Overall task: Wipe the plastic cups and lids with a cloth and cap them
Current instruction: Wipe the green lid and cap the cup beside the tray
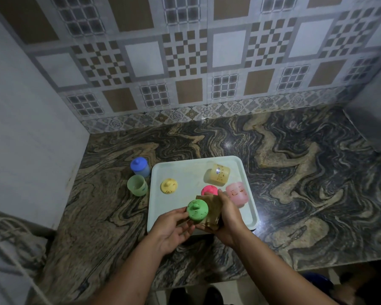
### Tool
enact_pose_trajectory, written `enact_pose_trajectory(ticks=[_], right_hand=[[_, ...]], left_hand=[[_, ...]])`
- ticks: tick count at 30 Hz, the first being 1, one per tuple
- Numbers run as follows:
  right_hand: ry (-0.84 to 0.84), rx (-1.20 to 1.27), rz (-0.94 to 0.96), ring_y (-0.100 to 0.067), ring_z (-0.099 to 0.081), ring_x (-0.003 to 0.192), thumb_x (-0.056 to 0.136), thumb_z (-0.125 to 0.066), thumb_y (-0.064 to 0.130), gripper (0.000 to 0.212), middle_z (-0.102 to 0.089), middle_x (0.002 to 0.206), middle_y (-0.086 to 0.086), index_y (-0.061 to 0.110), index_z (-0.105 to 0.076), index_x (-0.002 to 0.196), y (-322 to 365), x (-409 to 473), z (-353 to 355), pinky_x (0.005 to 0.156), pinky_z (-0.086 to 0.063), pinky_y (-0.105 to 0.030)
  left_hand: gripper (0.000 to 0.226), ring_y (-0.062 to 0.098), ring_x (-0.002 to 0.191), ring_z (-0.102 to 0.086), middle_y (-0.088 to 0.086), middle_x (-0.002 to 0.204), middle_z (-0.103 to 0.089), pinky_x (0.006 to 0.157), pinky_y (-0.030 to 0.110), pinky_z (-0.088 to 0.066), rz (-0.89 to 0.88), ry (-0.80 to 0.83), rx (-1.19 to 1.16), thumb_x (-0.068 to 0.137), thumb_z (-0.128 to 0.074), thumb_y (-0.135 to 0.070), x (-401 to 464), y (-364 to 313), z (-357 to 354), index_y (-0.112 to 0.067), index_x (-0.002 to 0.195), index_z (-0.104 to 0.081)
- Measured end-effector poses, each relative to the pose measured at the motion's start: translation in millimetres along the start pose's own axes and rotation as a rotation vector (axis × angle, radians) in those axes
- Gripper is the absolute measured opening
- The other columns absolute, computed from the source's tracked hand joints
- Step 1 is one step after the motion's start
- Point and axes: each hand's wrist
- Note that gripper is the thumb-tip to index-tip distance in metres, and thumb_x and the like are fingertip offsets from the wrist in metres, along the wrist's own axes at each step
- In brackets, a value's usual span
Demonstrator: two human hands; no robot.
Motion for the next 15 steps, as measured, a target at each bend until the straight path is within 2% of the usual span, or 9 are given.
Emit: enact_pose_trajectory(ticks=[4, 6, 7, 8, 9, 10, 12, 15], right_hand=[[-0.051, -0.076, 0.146, -0.034, -0.073, 0.101, 0.108, -0.047, 0.050, 0.048, -0.080, 0.107, -0.014, 0.013, -0.077, 0.111, 1.7, -1.0, 2.1, 0.093, -0.060, -0.055], [-0.132, -0.158, 0.314, -0.025, -0.070, 0.084, 0.107, -0.057, 0.040, 0.030, -0.075, 0.093, -0.006, 0.018, -0.073, 0.095, 0.7, -1.7, 4.0, 0.081, -0.061, -0.045], [-0.141, -0.229, 0.404, -0.019, -0.067, 0.079, 0.107, -0.059, 0.038, 0.027, -0.071, 0.086, 0.000, 0.021, -0.070, 0.090, -0.8, -2.4, 5.0, 0.074, -0.058, -0.038], [-0.122, -0.301, 0.491, -0.015, -0.066, 0.082, 0.107, -0.059, 0.041, 0.028, -0.071, 0.085, 0.006, 0.022, -0.072, 0.091, -3.4, -3.6, 5.3, 0.073, -0.056, -0.032], [-0.083, -0.365, 0.570, -0.010, -0.069, 0.094, 0.107, -0.058, 0.045, 0.029, -0.074, 0.097, 0.011, 0.023, -0.076, 0.101, -8.4, -2.2, 6.0, 0.081, -0.057, -0.029], [-0.038, -0.417, 0.647, -0.006, -0.068, 0.113, 0.106, -0.057, 0.049, 0.035, -0.075, 0.116, 0.011, 0.022, -0.077, 0.118, -14.2, -1.2, 5.6, 0.095, -0.058, -0.029], [0.023, -0.537, 0.773, 0.002, -0.056, 0.137, 0.106, -0.054, 0.054, 0.050, -0.066, 0.144, 0.008, 0.022, -0.068, 0.141, -23.3, -0.6, 2.6, 0.116, -0.048, -0.029], [0.048, -0.759, 0.885, 0.001, -0.040, 0.150, 0.104, -0.048, 0.056, 0.059, -0.052, 0.159, 0.008, 0.024, -0.057, 0.153, -28.4, -5.0, -5.2, 0.123, -0.035, -0.022]], left_hand=[[0.019, 0.022, 0.081, -0.065, 0.016, 0.092, -0.072, 0.068, 0.030, -0.055, -0.037, 0.041, -0.142, 0.095, -0.060, -0.003, -0.3, 0.3, -0.7, -0.006, 0.113, -0.067], [0.016, 0.022, 0.086, -0.066, 0.016, 0.095, -0.073, 0.072, 0.031, -0.056, -0.095, 0.036, -0.217, 0.096, -0.060, -0.003, -0.2, -0.5, -3.3, -0.004, 0.111, -0.065], [0.015, 0.023, 0.089, -0.067, 0.016, 0.097, -0.074, 0.074, 0.031, -0.056, -0.133, 0.026, -0.229, 0.096, -0.060, -0.003, 0.4, -0.9, -4.8, -0.004, 0.110, -0.065], [0.014, 0.023, 0.091, -0.068, 0.016, 0.099, -0.074, 0.075, 0.032, -0.056, -0.175, 0.018, -0.226, 0.096, -0.060, -0.002, 0.2, -1.4, -7.4, -0.004, 0.109, -0.065], [0.015, 0.024, 0.094, -0.069, 0.017, 0.102, -0.075, 0.077, 0.033, -0.055, -0.219, 0.008, -0.212, 0.096, -0.059, -0.002, -0.3, -1.6, -10.7, -0.003, 0.110, -0.064], [0.016, 0.025, 0.097, -0.070, 0.018, 0.105, -0.075, 0.079, 0.034, -0.055, -0.259, 0.000, -0.195, 0.096, -0.059, -0.001, -1.1, -1.3, -14.1, -0.003, 0.112, -0.064], [0.017, 0.025, 0.100, -0.072, 0.018, 0.108, -0.075, 0.079, 0.034, -0.057, -0.322, -0.003, -0.145, 0.096, -0.060, -0.001, -3.4, -0.6, -21.5, -0.002, 0.113, -0.065], [0.013, 0.019, 0.090, -0.074, 0.014, 0.100, -0.077, 0.069, 0.029, -0.058, -0.379, 0.012, -0.093, 0.095, -0.063, -0.005, -8.3, -1.7, -30.0, -0.005, 0.106, -0.068]])
Point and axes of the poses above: each hand's wrist, its own x-axis towards the middle knuckle, its own z-axis out of the back of the hand, y = z × x
